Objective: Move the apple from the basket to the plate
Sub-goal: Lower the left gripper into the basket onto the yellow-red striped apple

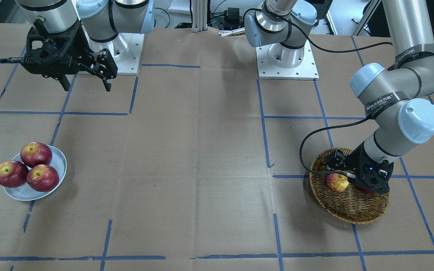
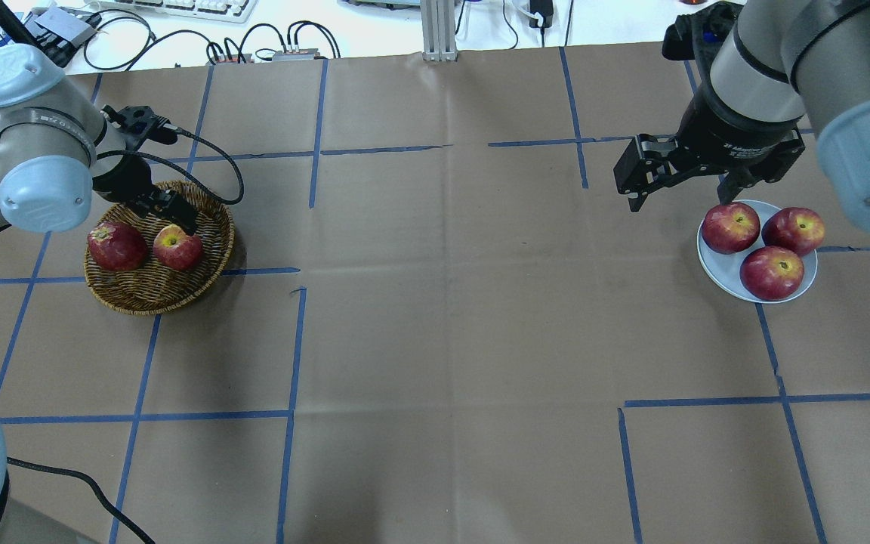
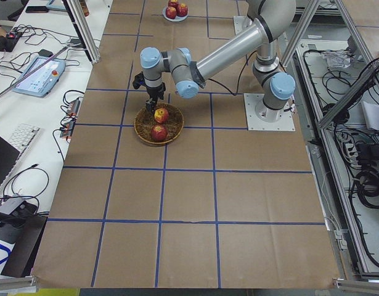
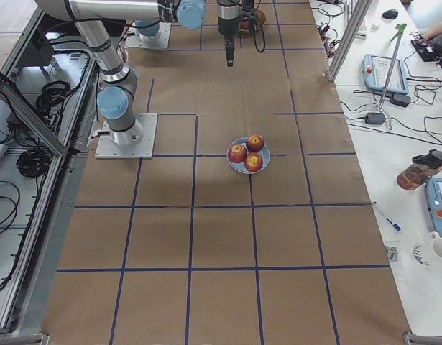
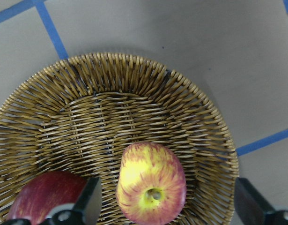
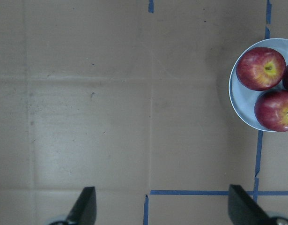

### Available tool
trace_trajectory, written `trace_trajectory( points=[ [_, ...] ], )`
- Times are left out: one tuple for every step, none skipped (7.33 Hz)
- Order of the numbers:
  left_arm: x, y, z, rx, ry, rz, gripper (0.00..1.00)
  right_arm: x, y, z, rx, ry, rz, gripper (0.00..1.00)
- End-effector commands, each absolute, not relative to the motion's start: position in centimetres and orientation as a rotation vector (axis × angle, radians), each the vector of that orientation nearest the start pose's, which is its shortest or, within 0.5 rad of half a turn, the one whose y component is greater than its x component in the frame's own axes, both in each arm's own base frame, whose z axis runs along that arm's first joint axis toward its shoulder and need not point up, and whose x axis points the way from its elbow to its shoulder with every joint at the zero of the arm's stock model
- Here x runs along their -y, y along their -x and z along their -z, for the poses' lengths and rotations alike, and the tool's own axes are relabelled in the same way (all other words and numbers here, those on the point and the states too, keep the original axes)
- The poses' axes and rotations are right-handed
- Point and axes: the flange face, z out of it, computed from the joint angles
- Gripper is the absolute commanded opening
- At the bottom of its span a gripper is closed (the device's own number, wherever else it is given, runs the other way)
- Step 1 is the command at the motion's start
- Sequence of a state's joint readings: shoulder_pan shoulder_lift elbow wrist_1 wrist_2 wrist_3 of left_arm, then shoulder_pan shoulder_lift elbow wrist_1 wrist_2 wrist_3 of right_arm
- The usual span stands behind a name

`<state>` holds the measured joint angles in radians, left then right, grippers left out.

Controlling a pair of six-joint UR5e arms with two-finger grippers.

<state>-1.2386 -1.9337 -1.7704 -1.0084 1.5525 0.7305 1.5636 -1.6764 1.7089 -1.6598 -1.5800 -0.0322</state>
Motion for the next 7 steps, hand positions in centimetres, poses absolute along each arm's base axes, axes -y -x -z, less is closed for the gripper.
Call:
trace_trajectory(
  points=[
    [59.8,-7.0,-22.8,-3.077,-0.608,0.068,0.99,45.3,-12.9,-47.9,-3.15,0.038,0.089,1.0],
    [59.8,-7.0,-22.6,-3.079,-0.591,0.076,0.98,45.3,-12.9,-47.9,-3.15,0.038,0.089,1.0],
    [59.8,-7.0,-22.2,-3.086,-0.59,0.065,0.98,45.3,-12.9,-47.9,-3.15,0.038,0.089,1.0],
    [59.8,-7.0,-21.2,-3.099,-0.575,0.033,0.98,45.3,-12.9,-47.9,-3.15,0.038,0.089,1.0],
    [59.7,-7.0,-20.8,-3.107,-0.549,0.015,0.98,45.3,-12.9,-47.9,-3.15,0.041,0.089,1.0],
    [59.0,-6.7,-19.8,-3.119,-0.553,-0.015,0.98,45.3,-12.9,-47.9,-3.15,0.038,0.089,1.0],
    [58.1,-6.5,-19.1,-3.122,-0.556,-0.034,0.98,45.3,-12.9,-47.9,-3.15,0.038,0.089,1.0]
  ],
)
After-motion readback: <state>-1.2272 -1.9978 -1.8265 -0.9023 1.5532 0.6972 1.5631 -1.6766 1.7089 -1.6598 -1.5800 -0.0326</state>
